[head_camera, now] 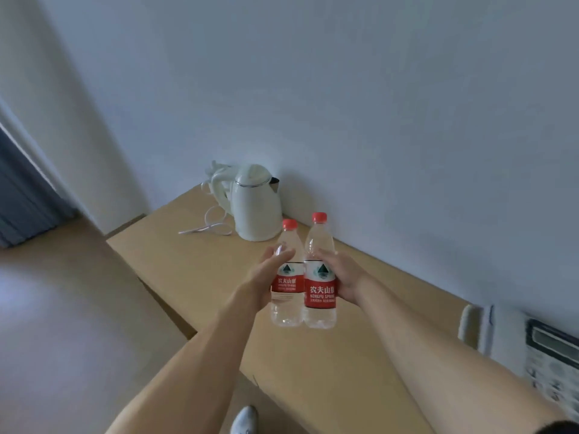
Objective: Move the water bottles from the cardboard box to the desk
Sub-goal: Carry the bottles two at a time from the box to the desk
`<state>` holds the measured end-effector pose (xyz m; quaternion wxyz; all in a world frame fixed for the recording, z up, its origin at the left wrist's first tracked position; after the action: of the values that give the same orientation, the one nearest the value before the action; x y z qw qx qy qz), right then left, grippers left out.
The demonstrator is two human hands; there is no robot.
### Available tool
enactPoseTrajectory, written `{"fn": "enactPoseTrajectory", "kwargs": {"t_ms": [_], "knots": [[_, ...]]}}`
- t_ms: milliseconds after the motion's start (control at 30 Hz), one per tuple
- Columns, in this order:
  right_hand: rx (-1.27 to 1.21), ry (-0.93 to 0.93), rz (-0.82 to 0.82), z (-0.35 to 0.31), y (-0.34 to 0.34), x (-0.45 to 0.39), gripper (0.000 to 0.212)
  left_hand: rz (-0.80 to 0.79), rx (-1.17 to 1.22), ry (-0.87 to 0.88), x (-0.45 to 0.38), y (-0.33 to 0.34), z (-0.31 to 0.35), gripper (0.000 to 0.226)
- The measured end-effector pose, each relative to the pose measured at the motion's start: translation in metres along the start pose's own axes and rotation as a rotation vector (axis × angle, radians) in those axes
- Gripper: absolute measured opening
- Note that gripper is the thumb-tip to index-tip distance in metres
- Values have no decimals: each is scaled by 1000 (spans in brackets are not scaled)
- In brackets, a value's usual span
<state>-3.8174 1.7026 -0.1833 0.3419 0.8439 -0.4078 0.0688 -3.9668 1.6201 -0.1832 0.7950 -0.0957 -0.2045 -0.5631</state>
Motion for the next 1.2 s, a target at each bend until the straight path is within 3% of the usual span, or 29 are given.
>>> {"fn": "enactPoseTrajectory", "kwargs": {"t_ms": [133, 333, 667, 800, 967, 1200], "knots": [[-62, -106, 179, -17, -13, -32, 48, -194, -92, -4, -65, 2, 24, 47], [-71, -238, 308, -36, -15, -68, 45, -390, -188, 13, -138, -3, 53, 50], [-182, -328, 535, -30, -27, -72, 46, -641, -252, 79, -176, 17, 66, 62], [-227, -313, 606, -28, -33, -70, 50, -652, -284, 126, -174, 19, 66, 62], [-90, -324, 626, -35, -32, -67, 56, -560, -365, 182, -177, 11, 68, 69], [43, -362, 586, -37, -36, -55, 40, -531, -518, 275, -174, 3, 69, 69]]}}
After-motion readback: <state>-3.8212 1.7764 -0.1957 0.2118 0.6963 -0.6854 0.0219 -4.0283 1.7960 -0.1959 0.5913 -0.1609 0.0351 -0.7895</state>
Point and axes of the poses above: each hand's wrist, its own x-axis away from the middle knuckle, its own y-axis out of the palm, z = x × y, the point moved 3 cm from there along -x, towards the middle knuckle, and after that the axes turned 13 degrees about -x, right-handed, at the moved point
